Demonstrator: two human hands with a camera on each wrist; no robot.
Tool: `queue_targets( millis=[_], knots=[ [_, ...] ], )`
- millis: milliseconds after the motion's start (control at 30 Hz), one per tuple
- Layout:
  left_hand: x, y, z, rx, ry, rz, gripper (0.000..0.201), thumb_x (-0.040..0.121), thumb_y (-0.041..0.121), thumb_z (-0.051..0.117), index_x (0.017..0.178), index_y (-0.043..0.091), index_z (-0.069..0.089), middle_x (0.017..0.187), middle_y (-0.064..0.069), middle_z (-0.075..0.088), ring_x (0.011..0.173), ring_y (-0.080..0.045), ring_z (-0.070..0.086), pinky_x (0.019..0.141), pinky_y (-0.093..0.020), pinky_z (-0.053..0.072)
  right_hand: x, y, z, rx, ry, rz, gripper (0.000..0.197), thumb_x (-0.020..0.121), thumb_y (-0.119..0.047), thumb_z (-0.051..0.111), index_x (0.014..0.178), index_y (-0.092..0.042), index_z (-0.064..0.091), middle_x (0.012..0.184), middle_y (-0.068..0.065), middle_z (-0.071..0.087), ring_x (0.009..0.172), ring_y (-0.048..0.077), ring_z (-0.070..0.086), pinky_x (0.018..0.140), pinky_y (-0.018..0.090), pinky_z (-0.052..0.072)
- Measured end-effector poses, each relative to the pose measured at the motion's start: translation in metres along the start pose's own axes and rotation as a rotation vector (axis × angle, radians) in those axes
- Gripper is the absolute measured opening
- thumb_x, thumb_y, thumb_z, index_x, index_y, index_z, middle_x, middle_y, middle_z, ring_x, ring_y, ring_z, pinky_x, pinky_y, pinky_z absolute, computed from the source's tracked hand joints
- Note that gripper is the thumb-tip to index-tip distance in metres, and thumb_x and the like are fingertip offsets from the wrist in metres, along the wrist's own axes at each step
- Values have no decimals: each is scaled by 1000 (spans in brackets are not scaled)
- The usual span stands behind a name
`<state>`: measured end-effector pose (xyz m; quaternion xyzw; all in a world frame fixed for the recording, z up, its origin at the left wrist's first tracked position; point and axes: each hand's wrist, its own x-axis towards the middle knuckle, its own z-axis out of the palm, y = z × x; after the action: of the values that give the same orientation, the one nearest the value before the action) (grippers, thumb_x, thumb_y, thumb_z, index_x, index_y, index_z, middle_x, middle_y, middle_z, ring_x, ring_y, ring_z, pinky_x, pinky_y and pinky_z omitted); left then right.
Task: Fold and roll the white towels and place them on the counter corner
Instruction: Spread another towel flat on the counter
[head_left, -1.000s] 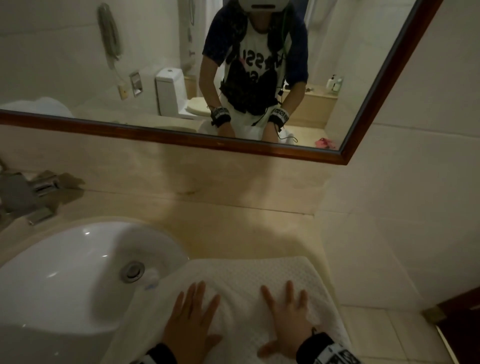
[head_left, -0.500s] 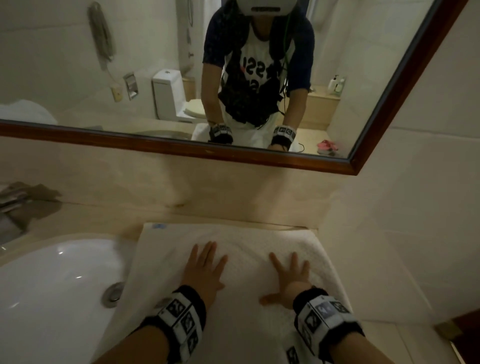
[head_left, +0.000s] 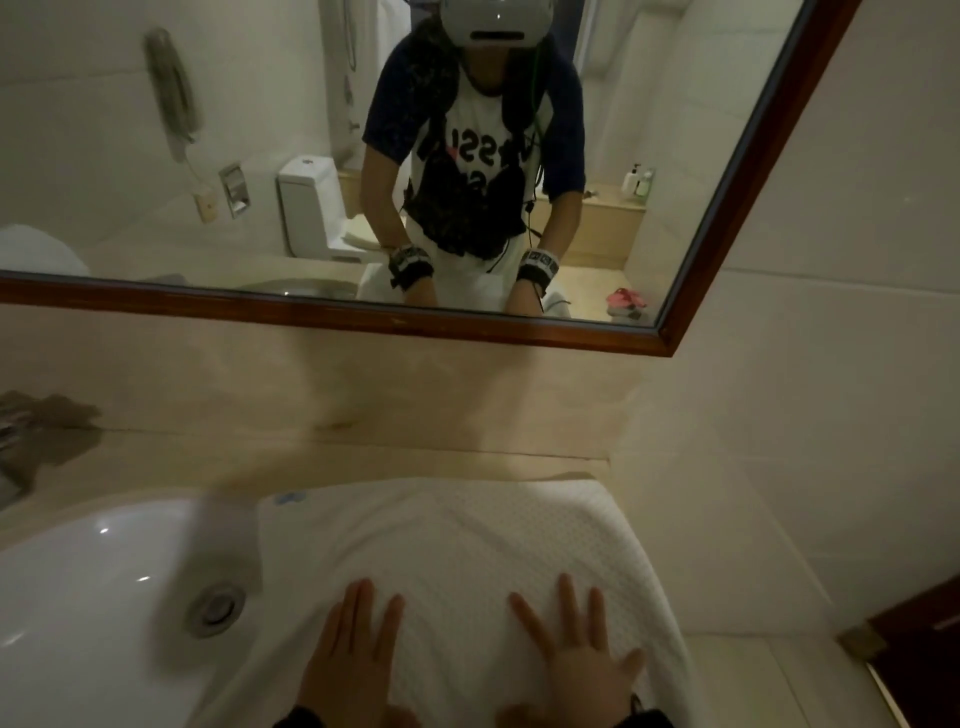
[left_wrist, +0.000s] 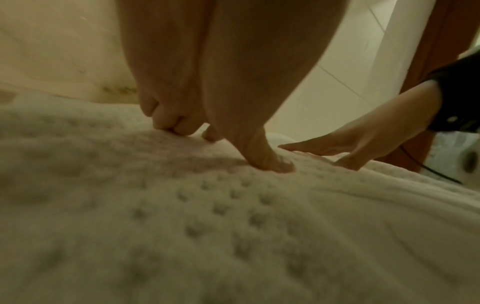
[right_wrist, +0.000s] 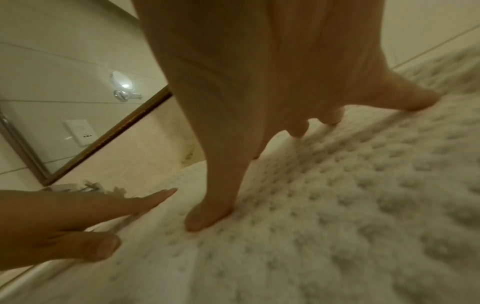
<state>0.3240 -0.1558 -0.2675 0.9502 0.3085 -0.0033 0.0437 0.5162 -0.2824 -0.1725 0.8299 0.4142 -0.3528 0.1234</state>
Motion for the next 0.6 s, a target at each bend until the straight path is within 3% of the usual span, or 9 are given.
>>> queue_targets(
  millis=[67,133,233,300,367,433,467,533,600],
  knots=[
    [23,-8,-21,128,25,-83,172,10,85,61,148,5,-4,144,-41,22,137,-47,25,117,-37,-4,16,-4,-22,26,7,-77,129,17,-91,27,132,-60,-23,142,-13,-42,138,31,-33,103,73,-1],
    [54,-12,-60,143,-251,-97,158,33,87,60,148,6,-10,135,-44,35,128,-49,40,116,-36,-1,33,-4,-41,13,8,-130,136,7,-90,18,134,-60,-19,147,-7,-41,138,32,-33,102,74,0],
    [68,-11,-83,35,-513,-212,109,80,65,49,147,7,-15,153,-28,-13,145,-37,-8,118,-39,-4,44,14,-62,31,124,-158,122,35,-98,29,143,-51,-4,157,-5,-21,145,25,-16,111,64,7],
    [68,-12,-84,109,-543,-194,104,83,62,48,148,8,-15,154,-23,-18,144,-34,-13,118,-40,-3,49,35,-75,81,433,-120,85,77,-74,39,148,-33,16,159,4,6,146,26,12,114,53,22],
    [64,-9,-87,139,-552,-229,105,83,62,48,148,8,-14,154,-22,-18,145,-34,-12,118,-40,0,58,59,-89,113,728,-17,74,81,-56,38,143,-17,35,149,18,34,134,36,38,105,52,39],
    [60,-11,-83,97,-424,-194,116,74,71,51,147,7,-13,153,-30,-1,144,-39,7,116,-44,16,66,74,-100,121,608,84,64,91,-44,41,147,-17,26,145,16,38,129,33,40,105,39,39],
    [59,-19,-77,128,-303,-160,134,58,82,53,147,6,-11,144,-38,26,135,-42,33,106,-47,35,69,76,-104,125,488,90,62,94,-37,43,149,-21,18,142,13,39,128,29,40,105,34,36],
    [59,-22,-73,43,-378,-223,166,18,92,50,148,5,-7,104,-29,68,93,-34,70,67,-41,57,71,70,-107,129,387,27,63,95,-26,44,149,-28,11,137,12,39,125,26,42,104,30,35],
    [58,-20,-82,99,-446,-192,154,35,91,52,148,6,-9,125,-34,54,114,-38,59,84,-46,52,71,61,-103,143,390,-49,58,92,-15,47,144,-27,25,133,11,40,120,27,46,100,28,38]
  ],
)
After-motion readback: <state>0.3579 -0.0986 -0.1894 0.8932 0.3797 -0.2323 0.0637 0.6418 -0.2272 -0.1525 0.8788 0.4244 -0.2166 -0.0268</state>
